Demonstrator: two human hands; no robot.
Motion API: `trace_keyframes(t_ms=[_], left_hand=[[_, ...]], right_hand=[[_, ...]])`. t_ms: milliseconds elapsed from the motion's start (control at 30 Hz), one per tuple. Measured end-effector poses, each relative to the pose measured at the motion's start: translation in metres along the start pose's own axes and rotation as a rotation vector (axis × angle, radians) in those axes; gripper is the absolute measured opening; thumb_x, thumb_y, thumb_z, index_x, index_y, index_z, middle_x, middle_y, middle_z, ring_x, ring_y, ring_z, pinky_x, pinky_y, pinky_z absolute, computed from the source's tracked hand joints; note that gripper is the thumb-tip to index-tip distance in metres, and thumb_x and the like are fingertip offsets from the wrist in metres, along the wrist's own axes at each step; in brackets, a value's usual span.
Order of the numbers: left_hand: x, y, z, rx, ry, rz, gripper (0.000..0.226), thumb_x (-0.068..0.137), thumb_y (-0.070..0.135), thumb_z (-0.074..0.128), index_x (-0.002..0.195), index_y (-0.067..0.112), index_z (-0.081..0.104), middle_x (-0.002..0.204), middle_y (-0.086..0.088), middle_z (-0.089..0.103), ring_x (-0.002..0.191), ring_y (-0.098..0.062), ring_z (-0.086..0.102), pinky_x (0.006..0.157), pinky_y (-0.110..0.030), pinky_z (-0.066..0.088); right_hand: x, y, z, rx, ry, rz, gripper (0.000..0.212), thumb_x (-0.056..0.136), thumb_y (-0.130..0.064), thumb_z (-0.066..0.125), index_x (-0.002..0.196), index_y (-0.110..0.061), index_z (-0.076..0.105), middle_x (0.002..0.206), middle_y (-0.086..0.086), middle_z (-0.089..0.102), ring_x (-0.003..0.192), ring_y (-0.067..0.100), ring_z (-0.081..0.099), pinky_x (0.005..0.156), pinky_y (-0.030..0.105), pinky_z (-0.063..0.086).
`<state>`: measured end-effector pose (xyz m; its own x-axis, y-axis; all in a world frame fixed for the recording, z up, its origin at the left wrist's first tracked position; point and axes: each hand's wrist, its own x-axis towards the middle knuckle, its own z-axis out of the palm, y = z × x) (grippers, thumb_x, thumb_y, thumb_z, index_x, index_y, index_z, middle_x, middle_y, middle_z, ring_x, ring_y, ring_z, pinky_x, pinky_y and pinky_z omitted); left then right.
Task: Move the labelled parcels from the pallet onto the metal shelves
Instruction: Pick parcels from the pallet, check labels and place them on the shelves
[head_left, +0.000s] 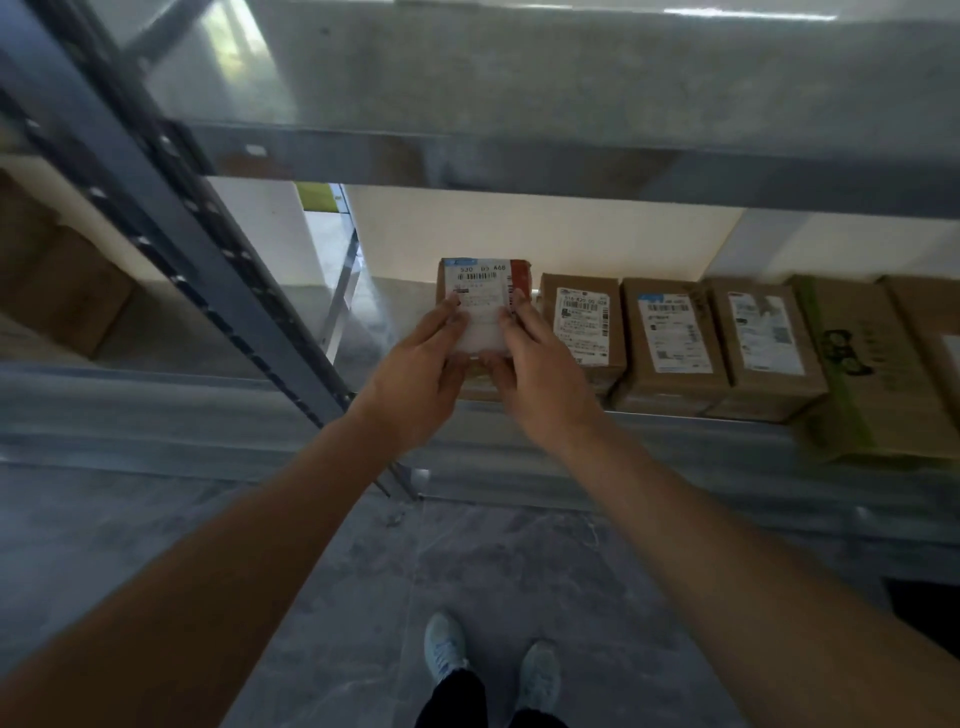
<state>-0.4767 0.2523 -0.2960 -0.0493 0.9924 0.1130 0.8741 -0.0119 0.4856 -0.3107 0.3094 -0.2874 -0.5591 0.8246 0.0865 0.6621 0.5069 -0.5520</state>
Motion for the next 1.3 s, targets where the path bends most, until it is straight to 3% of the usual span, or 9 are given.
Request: trace_keyframes(t_ms=[233, 467, 667, 767, 900, 1033, 1133, 1233, 1300], left_hand=[[-0.027, 0.056, -0.018, 0.029, 0.040, -0.001, 0.056, 0.103, 0.017, 0.056, 0.153, 0.000, 0.039, 0.165, -0.012, 0.030, 0.145, -0.031, 0.042, 0.118, -0.046, 0.039], [-0.041, 0.100, -0.027, 0.038, 0.046, 0.045, 0.060, 0.106, 0.022, 0.050, 0.159, 0.005, 0.028, 0.169, -0.007, 0.018, 0.151, -0.027, 0.031, 0.119, -0.026, 0.019], [-0.046, 0.123, -0.035, 0.021, 0.016, 0.165, 0.060, 0.105, 0.018, 0.055, 0.156, -0.002, 0.031, 0.168, -0.014, 0.021, 0.151, -0.030, 0.031, 0.124, -0.024, 0.014], [-0.049, 0.137, -0.039, 0.018, -0.001, 0.243, 0.061, 0.105, 0.021, 0.054, 0.157, -0.001, 0.029, 0.168, -0.013, 0.021, 0.152, -0.029, 0.029, 0.120, -0.019, 0.013], [-0.056, 0.153, -0.042, 0.001, -0.037, 0.351, 0.061, 0.105, 0.022, 0.053, 0.156, -0.002, 0.031, 0.168, -0.012, 0.021, 0.155, -0.025, 0.020, 0.123, -0.026, 0.013], [-0.063, 0.171, -0.042, -0.011, -0.056, 0.450, 0.060, 0.103, 0.019, 0.055, 0.154, -0.004, 0.034, 0.168, -0.013, 0.022, 0.156, -0.024, 0.018, 0.123, -0.024, 0.008], [-0.069, 0.188, -0.043, -0.018, -0.068, 0.545, 0.059, 0.104, 0.018, 0.054, 0.154, -0.005, 0.034, 0.168, -0.013, 0.021, 0.156, -0.023, 0.017, 0.122, -0.021, 0.004], [-0.075, 0.206, -0.040, -0.028, -0.085, 0.615, 0.060, 0.104, 0.020, 0.053, 0.155, -0.003, 0.032, 0.169, -0.012, 0.018, 0.156, -0.021, 0.015, 0.125, -0.024, 0.002], [-0.077, 0.219, -0.034, -0.029, -0.097, 0.654, 0.061, 0.105, 0.022, 0.051, 0.157, -0.001, 0.030, 0.170, -0.010, 0.016, 0.156, -0.020, 0.014, 0.118, -0.014, -0.006]], right_hand=[[-0.042, -0.010, -0.046, -0.022, 0.023, -0.010, 0.069, 0.104, -0.033, 0.050, 0.160, -0.005, 0.019, 0.170, 0.009, 0.005, 0.153, 0.026, 0.021, 0.121, 0.040, 0.031], [-0.082, -0.016, -0.085, -0.065, 0.069, 0.028, 0.071, 0.105, -0.036, 0.048, 0.161, -0.007, 0.014, 0.170, 0.005, -0.001, 0.152, 0.023, 0.024, 0.120, 0.038, 0.030], [-0.117, -0.026, -0.107, -0.081, 0.183, 0.087, 0.076, 0.104, -0.032, 0.054, 0.162, -0.011, 0.010, 0.170, 0.002, -0.003, 0.154, 0.019, 0.011, 0.123, 0.033, 0.019], [-0.137, -0.033, -0.112, -0.097, 0.251, 0.161, 0.077, 0.103, -0.031, 0.055, 0.162, -0.013, 0.009, 0.170, -0.002, -0.004, 0.154, 0.017, 0.012, 0.119, 0.027, 0.014], [-0.165, -0.041, -0.117, -0.119, 0.340, 0.239, 0.075, 0.104, -0.031, 0.055, 0.162, -0.011, 0.013, 0.171, 0.000, -0.002, 0.154, 0.015, 0.006, 0.114, 0.014, 0.000], [-0.191, -0.046, -0.122, -0.135, 0.406, 0.332, 0.073, 0.103, -0.035, 0.053, 0.161, -0.011, 0.016, 0.170, 0.002, 0.006, 0.155, 0.020, 0.013, 0.123, 0.036, 0.020], [-0.213, -0.049, -0.127, -0.156, 0.473, 0.400, 0.072, 0.104, -0.037, 0.051, 0.161, -0.009, 0.017, 0.169, 0.005, 0.010, 0.153, 0.021, 0.017, 0.119, 0.033, 0.025], [-0.234, -0.048, -0.133, -0.156, 0.527, 0.452, 0.072, 0.103, -0.036, 0.053, 0.161, -0.010, 0.018, 0.168, 0.004, 0.013, 0.152, 0.022, 0.020, 0.120, 0.041, 0.033], [-0.249, -0.046, -0.139, -0.148, 0.553, 0.484, 0.073, 0.103, -0.036, 0.054, 0.160, -0.010, 0.018, 0.168, 0.004, 0.013, 0.152, 0.022, 0.021, 0.119, 0.044, 0.036]])
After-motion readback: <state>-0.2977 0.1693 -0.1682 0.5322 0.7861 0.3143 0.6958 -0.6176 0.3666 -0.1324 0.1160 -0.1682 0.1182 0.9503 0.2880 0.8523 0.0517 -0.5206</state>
